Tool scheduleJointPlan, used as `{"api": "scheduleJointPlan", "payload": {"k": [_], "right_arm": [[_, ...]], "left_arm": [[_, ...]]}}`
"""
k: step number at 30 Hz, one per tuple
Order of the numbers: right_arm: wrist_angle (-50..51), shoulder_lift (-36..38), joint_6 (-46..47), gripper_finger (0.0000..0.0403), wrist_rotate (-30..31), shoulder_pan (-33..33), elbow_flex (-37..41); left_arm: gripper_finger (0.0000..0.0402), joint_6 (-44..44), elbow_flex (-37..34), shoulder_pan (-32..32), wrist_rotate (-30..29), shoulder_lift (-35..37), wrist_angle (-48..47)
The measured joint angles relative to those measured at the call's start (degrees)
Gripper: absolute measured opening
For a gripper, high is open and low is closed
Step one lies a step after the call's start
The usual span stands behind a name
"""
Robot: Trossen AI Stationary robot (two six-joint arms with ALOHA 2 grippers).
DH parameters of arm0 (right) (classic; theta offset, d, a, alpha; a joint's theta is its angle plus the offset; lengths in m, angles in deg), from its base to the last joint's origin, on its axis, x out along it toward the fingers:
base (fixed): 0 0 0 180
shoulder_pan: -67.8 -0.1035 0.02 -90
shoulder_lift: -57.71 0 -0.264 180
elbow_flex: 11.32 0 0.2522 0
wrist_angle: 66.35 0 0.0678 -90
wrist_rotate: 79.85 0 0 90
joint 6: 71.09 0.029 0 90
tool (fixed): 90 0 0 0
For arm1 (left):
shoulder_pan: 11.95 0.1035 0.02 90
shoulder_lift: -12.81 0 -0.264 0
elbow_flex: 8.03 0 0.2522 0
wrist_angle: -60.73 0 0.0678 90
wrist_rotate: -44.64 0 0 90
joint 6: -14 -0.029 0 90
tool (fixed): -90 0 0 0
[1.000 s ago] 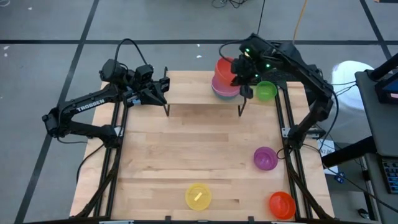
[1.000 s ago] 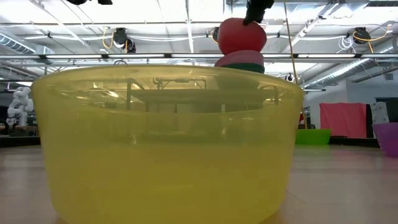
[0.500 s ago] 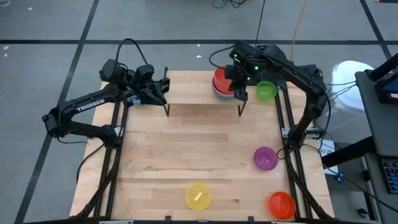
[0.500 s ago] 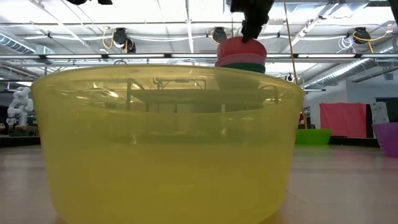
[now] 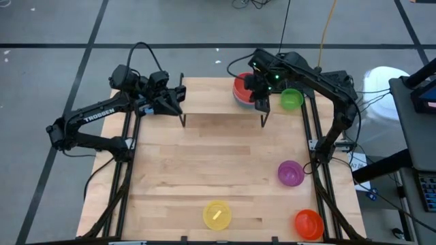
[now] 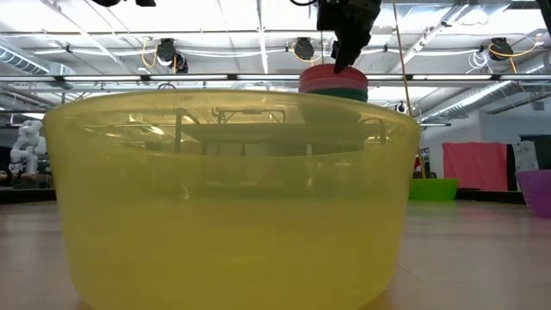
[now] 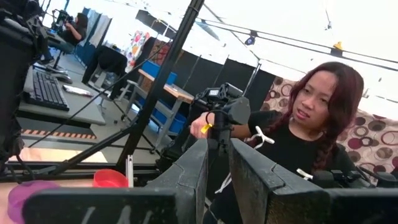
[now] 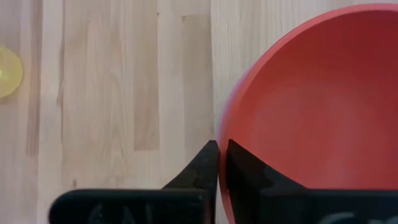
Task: Place and stack bowls onto a shelf
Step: Stack the left orange bowl on top of the pink bowl on the shelf, then stack the blue bowl on top of the orange bowl on the shelf
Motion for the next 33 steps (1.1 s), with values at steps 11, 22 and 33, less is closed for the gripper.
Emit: {"api": "scheduleJointPlan", "payload": {"k": [11,22,33], "right_arm": [[-1.1,2.1,-0.6,0.0106,-0.3,-0.1,0.0],[-8.6,13.8,-3.0,0.0123,-0.2,-1.3,0.0],[-18.4,23.4,-2.7,0.0123,-0.3,-3.1,0.0]], "left_arm": [[0.0072,2.2,0.0,0.0,1.2,0.0,0.3],[0.0072,8.2,0.0,0.8,2.3,1.4,0.9],[0.0072,9.6,0.0,4.3,-8.7,7.5,0.5]]}}
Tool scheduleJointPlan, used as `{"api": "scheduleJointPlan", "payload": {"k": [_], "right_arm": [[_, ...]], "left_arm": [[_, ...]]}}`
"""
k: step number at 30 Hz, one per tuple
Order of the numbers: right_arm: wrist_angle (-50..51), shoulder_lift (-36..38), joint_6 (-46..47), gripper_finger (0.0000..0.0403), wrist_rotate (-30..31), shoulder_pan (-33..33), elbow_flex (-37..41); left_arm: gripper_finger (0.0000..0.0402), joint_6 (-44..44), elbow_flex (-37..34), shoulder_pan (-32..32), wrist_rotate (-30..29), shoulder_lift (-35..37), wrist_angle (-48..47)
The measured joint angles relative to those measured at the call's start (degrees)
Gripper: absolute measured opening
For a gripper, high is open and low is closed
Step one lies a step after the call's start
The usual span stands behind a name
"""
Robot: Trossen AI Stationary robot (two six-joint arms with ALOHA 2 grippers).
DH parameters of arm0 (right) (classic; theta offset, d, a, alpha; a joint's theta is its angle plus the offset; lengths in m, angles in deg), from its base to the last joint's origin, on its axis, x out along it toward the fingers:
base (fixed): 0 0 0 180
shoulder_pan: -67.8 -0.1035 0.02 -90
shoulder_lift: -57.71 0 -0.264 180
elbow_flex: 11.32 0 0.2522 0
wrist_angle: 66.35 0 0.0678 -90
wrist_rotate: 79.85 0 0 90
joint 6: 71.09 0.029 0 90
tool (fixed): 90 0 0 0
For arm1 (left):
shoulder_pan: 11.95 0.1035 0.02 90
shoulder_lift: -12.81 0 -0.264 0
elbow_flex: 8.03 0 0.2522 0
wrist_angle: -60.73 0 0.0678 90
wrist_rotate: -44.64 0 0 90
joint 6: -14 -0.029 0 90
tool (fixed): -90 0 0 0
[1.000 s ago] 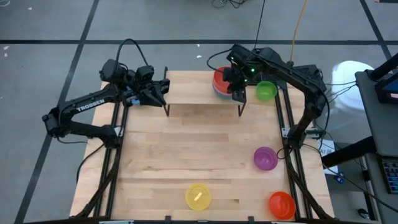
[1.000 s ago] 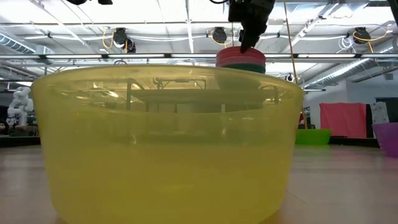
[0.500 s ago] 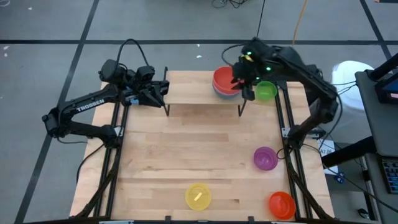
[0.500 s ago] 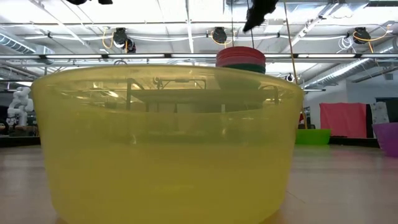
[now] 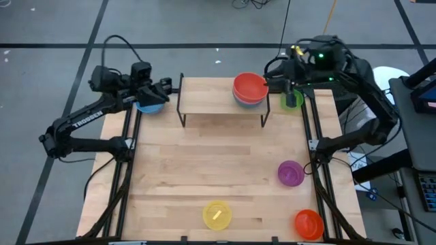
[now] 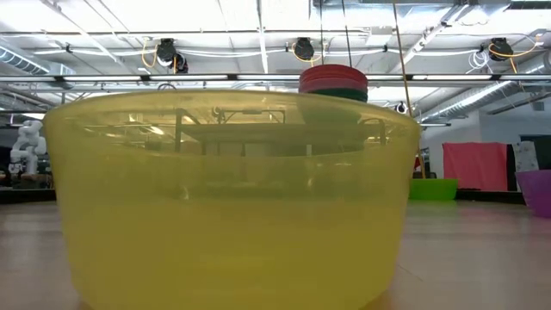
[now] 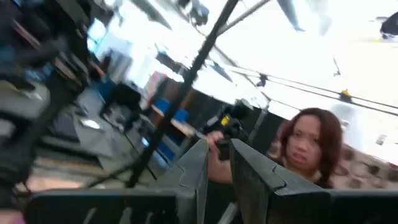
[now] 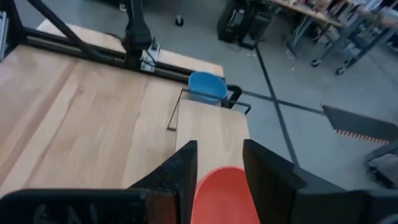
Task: Place and stack bowls onto a shelf
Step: Stack the blue bowl on top of the orange bowl on the shelf
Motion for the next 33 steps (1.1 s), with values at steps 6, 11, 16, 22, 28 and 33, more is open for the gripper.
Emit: {"api": "scheduleJointPlan", "payload": {"k": [6,11,16,22,28,33], "right_arm": [[-0.4,2.4,1.4,0.0123,0.0,0.0,0.0],[-0.3,3.4,2.7,0.0123,0.0,0.0,0.0],[-0.3,4.9,3.3,0.0123,-0.1,0.0,0.0],[-0.3,6.8,4.6,0.0123,-0.1,0.0,0.0],[-0.3,8.3,4.8,0.0123,-0.2,0.0,0.0],[-0.3,9.3,6.4,0.0123,-0.3,0.0,0.0]], "left_arm": [[0.0071,-7.3,0.0,3.3,-5.4,2.5,-0.5],[0.0035,-10.2,0.0,5.5,-5.7,2.9,-4.4],[0.0008,-14.2,0.0,8.1,-8.7,3.8,-15.0],[0.0004,-17.4,0.0,13.6,-12.6,7.0,-26.9],[0.0002,-23.2,0.0,18.7,-22.3,12.6,-48.8],[0.0003,-28.4,0.0,19.9,-33.7,16.8,-68.1]]}}
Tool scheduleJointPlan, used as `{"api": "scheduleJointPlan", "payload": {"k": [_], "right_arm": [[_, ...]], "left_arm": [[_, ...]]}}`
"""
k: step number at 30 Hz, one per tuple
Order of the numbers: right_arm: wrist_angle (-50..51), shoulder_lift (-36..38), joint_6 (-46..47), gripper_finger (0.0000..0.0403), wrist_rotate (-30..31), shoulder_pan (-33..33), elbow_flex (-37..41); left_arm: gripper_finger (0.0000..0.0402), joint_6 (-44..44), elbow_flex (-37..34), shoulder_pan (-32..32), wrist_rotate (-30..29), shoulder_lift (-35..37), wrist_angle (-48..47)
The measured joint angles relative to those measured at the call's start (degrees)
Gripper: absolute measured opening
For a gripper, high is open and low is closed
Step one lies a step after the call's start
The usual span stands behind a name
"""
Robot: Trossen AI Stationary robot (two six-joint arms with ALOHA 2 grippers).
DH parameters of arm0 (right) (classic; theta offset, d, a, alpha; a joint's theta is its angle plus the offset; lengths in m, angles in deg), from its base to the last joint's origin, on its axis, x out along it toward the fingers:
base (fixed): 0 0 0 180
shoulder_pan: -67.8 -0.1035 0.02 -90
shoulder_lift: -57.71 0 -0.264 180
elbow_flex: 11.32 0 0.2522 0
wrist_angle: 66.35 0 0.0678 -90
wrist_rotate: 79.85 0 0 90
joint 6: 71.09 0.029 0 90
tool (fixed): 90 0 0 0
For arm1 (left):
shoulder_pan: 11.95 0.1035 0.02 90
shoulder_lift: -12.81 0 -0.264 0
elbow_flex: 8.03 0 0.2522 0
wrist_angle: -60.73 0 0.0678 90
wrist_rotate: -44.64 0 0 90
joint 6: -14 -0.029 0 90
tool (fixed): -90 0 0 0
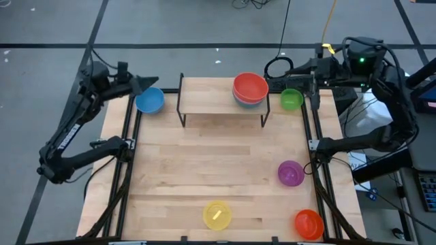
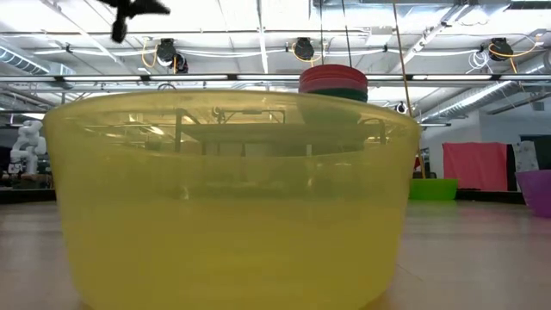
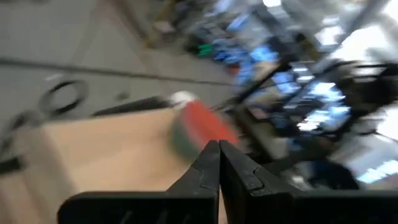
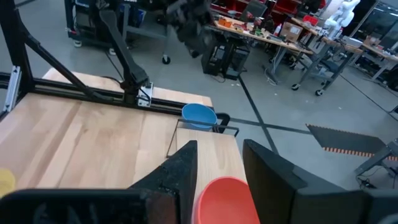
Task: Place and stack bowls onto a shelf
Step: Stack the blue bowl on top of the orange bowl on the shelf
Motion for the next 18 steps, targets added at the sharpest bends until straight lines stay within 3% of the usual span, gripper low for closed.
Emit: {"api": "scheduleJointPlan", "payload": {"k": [13,18], "right_arm": [[0.0,0.5,0.4,0.0123,0.0,0.0,0.0],[0.0,0.5,0.4,0.0123,0.0,0.0,0.0]], "left_arm": [[0.0003,4.5,0.0,-6.5,-17.1,0.6,-35.3],[0.0003,5.9,0.0,-8.6,-18.6,-0.6,-41.4]]}}
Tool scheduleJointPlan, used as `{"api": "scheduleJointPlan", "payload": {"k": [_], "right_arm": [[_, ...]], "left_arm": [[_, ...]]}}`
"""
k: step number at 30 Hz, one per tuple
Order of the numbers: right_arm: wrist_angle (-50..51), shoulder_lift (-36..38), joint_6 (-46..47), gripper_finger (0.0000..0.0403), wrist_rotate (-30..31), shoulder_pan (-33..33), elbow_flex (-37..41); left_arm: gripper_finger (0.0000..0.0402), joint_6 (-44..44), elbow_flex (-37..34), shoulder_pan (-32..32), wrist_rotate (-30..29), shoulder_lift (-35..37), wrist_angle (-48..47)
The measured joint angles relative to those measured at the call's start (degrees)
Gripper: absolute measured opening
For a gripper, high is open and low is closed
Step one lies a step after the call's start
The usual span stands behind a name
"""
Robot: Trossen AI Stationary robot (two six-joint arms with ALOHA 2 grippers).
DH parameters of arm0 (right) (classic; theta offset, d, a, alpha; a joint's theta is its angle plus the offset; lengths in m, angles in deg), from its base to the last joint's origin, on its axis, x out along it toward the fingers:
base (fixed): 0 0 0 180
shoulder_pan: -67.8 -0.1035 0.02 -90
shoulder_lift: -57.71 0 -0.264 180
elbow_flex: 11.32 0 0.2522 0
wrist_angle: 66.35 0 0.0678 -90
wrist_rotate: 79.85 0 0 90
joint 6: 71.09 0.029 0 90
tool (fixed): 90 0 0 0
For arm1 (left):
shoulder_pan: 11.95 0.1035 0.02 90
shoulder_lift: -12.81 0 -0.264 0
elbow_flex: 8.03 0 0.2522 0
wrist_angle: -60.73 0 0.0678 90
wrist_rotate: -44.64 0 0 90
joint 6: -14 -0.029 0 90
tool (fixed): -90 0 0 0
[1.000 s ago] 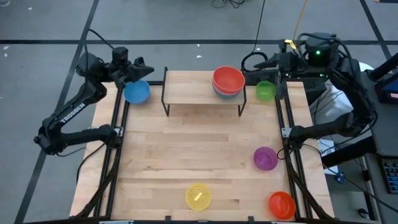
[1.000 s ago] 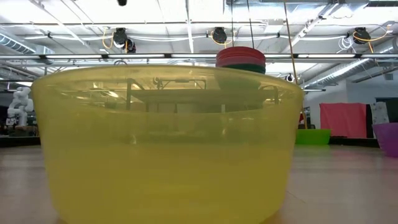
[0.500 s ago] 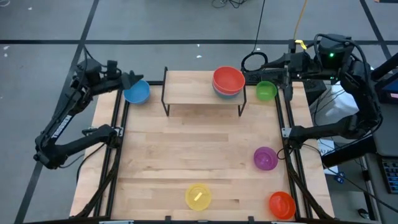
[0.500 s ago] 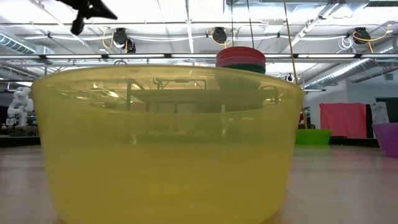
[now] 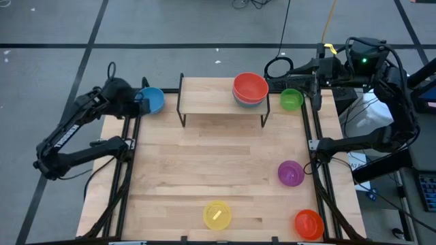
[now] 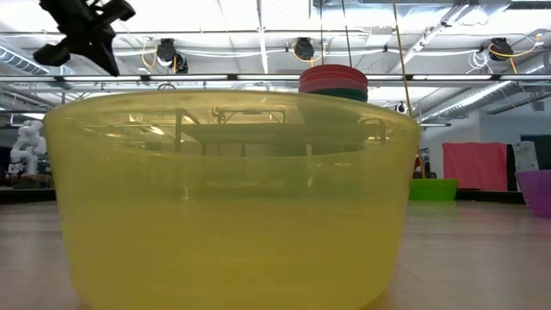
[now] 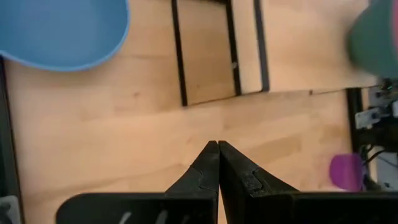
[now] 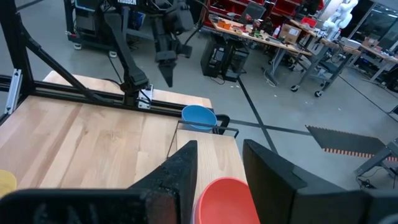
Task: Place and stack bowls onto a shelf
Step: Stack the blue bowl on top of the orange bowl on the shelf
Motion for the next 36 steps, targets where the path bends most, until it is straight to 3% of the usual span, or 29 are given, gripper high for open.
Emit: {"api": "scheduleJointPlan", "payload": {"k": [15,28,31,36], "right_arm": [[0.0,0.0,0.0,0.0123,0.0,0.0,0.0],[-0.1,0.0,0.0,0.0123,0.0,0.0,0.0],[-0.4,0.0,0.0,0.0123,0.0,0.0,0.0],[-0.5,0.0,0.0,0.0123,0.0,0.0,0.0]], "left_arm": [[0.0025,-11.8,0.0,-0.3,0.0,-1.1,-2.1],[0.0024,-13.9,0.0,-0.3,0.1,-15.1,-8.0],[0.0006,-15.1,0.0,-0.3,1.1,-17.0,-7.8],[0.0018,-19.1,0.0,-0.2,1.2,-18.3,-7.8]]}}
